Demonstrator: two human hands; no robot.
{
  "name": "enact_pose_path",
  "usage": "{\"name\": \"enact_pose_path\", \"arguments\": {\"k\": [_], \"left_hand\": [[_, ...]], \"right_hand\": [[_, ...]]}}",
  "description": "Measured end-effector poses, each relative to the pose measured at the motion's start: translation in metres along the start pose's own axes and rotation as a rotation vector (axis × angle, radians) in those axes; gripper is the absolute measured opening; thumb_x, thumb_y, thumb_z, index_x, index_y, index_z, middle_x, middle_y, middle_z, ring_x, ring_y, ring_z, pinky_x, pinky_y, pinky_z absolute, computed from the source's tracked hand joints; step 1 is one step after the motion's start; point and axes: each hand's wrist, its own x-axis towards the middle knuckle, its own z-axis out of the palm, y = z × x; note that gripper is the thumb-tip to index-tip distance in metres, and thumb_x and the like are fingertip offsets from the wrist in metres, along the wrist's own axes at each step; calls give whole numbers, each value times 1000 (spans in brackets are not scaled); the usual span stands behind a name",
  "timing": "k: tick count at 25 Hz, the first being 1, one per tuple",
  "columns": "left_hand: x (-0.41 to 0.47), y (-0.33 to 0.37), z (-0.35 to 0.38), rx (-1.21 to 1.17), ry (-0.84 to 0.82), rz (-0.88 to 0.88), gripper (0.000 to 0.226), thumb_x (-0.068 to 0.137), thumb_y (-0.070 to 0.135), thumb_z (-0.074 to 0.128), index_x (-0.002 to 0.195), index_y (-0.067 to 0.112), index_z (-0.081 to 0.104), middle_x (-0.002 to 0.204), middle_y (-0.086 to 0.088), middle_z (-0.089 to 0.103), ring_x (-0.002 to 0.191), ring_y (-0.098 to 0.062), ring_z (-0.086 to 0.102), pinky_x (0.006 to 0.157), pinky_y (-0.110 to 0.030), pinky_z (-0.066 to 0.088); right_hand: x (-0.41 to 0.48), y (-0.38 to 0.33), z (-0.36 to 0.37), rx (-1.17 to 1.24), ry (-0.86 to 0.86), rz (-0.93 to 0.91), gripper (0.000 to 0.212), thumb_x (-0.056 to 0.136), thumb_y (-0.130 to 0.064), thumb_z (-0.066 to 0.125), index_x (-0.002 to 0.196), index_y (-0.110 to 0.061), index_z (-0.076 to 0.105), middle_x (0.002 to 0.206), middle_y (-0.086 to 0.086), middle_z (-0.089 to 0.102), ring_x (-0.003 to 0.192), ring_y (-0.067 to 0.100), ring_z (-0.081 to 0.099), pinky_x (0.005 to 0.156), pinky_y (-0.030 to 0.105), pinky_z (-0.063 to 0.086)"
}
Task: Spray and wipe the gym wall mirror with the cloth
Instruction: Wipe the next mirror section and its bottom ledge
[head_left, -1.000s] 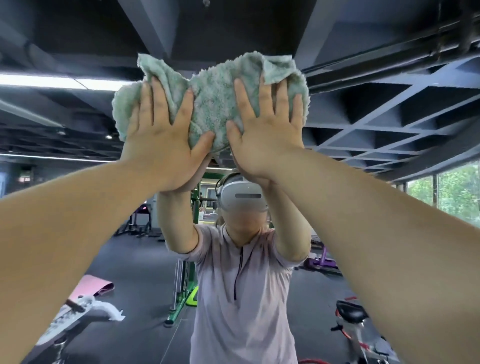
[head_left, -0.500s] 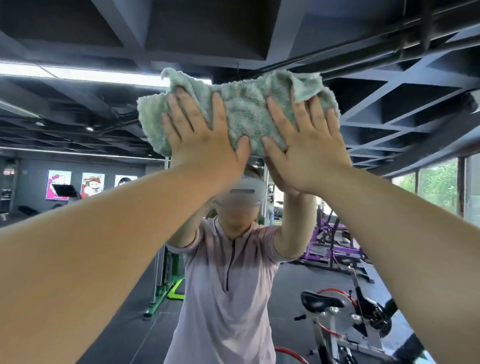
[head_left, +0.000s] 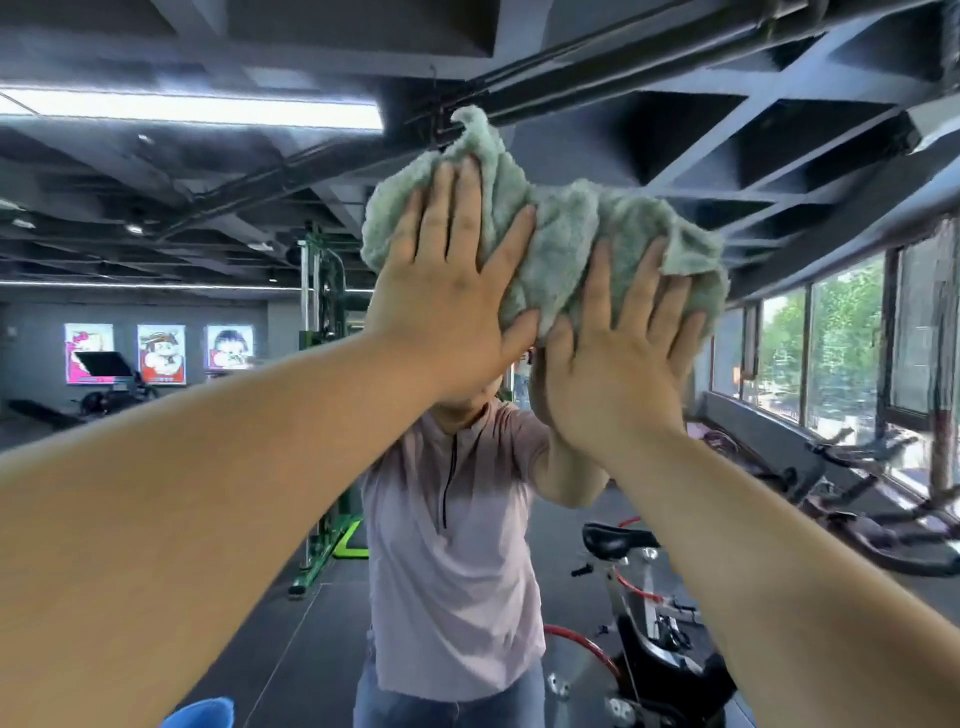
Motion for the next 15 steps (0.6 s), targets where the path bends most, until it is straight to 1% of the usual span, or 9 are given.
{"name": "enact_pose_path", "arguments": {"k": [2,3,4,5,7,8,9,12,15], "left_hand": [[-35,-47,7,13,6,-35,80,87,66,1,152,22,-15,156,-29,-16,146,-40,-13,117,-49,-6],[-42,-56,11,27,18,-47,81,87,67,2,153,21,-11,156,-30,-12,146,-41,-9,117,-49,-3],[-64,-95,12,38,22,-72,82,88,67,4,153,19,-7,156,-31,-7,146,-42,-5,117,-50,1],[-76,-118,12,34,37,-91,83,88,67,7,154,18,-3,156,-31,-4,146,-42,-3,117,-51,4],[-114,-179,16,24,13,-152,83,89,67,11,155,17,3,156,-32,-2,146,-43,-2,117,-53,8],[-123,-187,19,10,-4,-169,83,89,66,12,155,16,4,156,-32,-1,146,-43,-2,116,-54,8],[-154,-218,22,-14,-30,-239,84,88,66,12,155,15,5,156,-33,-1,146,-43,-3,116,-54,8],[-212,-255,25,-59,-117,-424,88,85,67,7,155,13,4,155,-34,-4,146,-43,-7,118,-53,5],[-215,-244,24,-150,-95,-599,87,86,66,1,154,11,-5,153,-37,-9,144,-46,-10,118,-53,-2]], "right_hand": [[-9,-49,9,3,-12,-36,64,99,-49,10,145,-32,-31,157,11,-29,145,38,-20,115,52,-16],[-7,-51,9,0,1,-58,64,99,-50,10,145,-33,-31,156,10,-30,144,38,-20,115,52,-16],[-12,-87,12,-6,-7,-87,64,99,-51,10,145,-34,-30,156,10,-30,144,38,-21,114,52,-17],[-13,-107,14,-15,-18,-137,64,99,-52,10,145,-34,-30,156,9,-30,144,38,-22,114,51,-18],[-25,-173,26,-19,-28,-221,65,99,-53,11,145,-35,-30,157,9,-29,143,37,-25,112,50,-21],[-28,-183,29,-31,-28,-258,65,99,-53,11,144,-35,-31,157,10,-28,143,36,-26,111,50,-23],[-42,-221,36,-52,-56,-332,64,99,-53,11,144,-36,-31,158,9,-25,143,36,-27,110,49,-24],[-65,-263,50,-122,-126,-556,61,99,-56,11,143,-42,-29,162,6,-13,145,33,-22,109,47,-26],[-60,-263,45,-150,-138,-634,59,98,-60,10,143,-48,-24,163,0,-6,147,25,-20,114,44,-22]]}}
